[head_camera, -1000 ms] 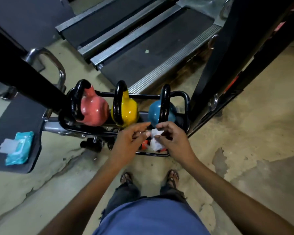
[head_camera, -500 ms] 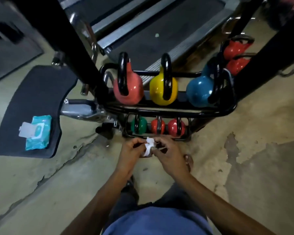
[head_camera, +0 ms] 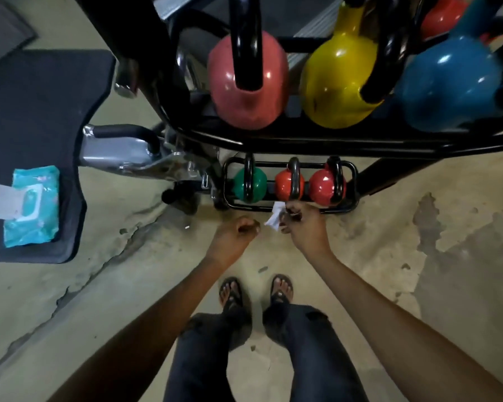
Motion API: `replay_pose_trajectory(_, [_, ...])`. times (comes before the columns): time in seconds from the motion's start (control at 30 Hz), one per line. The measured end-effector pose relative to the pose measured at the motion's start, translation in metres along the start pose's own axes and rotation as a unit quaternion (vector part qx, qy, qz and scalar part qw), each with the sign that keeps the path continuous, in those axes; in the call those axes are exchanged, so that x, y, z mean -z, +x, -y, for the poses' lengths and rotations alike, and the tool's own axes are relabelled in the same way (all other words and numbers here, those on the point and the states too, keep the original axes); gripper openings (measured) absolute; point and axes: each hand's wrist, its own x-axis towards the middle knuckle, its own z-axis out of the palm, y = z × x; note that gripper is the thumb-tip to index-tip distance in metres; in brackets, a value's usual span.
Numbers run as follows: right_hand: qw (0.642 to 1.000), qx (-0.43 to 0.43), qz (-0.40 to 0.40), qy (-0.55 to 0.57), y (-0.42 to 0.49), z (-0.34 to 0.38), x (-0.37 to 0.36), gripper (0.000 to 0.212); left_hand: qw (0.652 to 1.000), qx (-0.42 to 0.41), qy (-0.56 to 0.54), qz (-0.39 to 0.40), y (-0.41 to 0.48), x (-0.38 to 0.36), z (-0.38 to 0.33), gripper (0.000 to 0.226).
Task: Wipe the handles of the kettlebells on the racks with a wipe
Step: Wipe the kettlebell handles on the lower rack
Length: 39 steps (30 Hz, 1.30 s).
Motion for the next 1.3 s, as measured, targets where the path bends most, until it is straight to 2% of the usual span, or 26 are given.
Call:
replay_pose_trajectory(0.2, [0.999,0.015,-0.016,-0.033,0.102,-0.07,-0.046,0.023,0.979,-0.07,0.19,0.006,0.118,-0.014,0.051,0.035])
replay_pose_trajectory(0.27, [0.999,0.017,-0.024,-0.045,0.132,-0.084,-0.061,0.027,0.97,-0.085,0.226,0.001,0.153,-0.019,0.064,0.046])
replay_pose_trajectory(0.33, [0.996,0.049,-0.031,-0.069,0.159,-0.096,-0.073,0.025,0.96,-0.097,0.264,-0.006,0.181,-0.022,0.076,0.059])
replay_pose_trajectory(0.43, [0.997,0.042,-0.021,-0.06,0.201,-0.11,-0.088,0.021,0.946,-0.108,0.304,-0.005,0.221,-0.021,0.092,0.075])
replay_pose_trajectory(0.57, [0.998,0.037,-0.031,-0.037,0.27,-0.141,-0.112,0.015,0.923,-0.146,0.356,-0.029,0.269,-0.019,0.111,0.081])
replay_pose_trajectory(0.77, [0.997,0.053,-0.047,0.025,0.349,-0.191,-0.159,0.019,0.918,-0.214,0.333,-0.036,0.309,-0.016,0.144,0.075])
replay_pose_trajectory(0.93, [0.992,0.027,-0.074,0.094,0.359,-0.198,-0.181,0.022,0.911,-0.262,0.311,-0.063,0.308,-0.018,0.151,0.074])
replay_pose_trajectory(1.07, [0.986,-0.02,-0.104,0.125,0.346,-0.186,-0.174,0.019,0.92,-0.238,0.302,-0.078,0.293,-0.025,0.152,0.079])
replay_pose_trajectory(1.2, [0.987,0.005,-0.119,0.108,0.36,-0.185,-0.172,0.005,0.914,-0.214,0.336,-0.076,0.3,-0.029,0.155,0.078])
replay_pose_trajectory(1.3, [0.995,0.039,-0.081,0.051,0.367,-0.19,-0.18,0.018,0.914,-0.206,0.341,-0.077,0.303,-0.032,0.157,0.078])
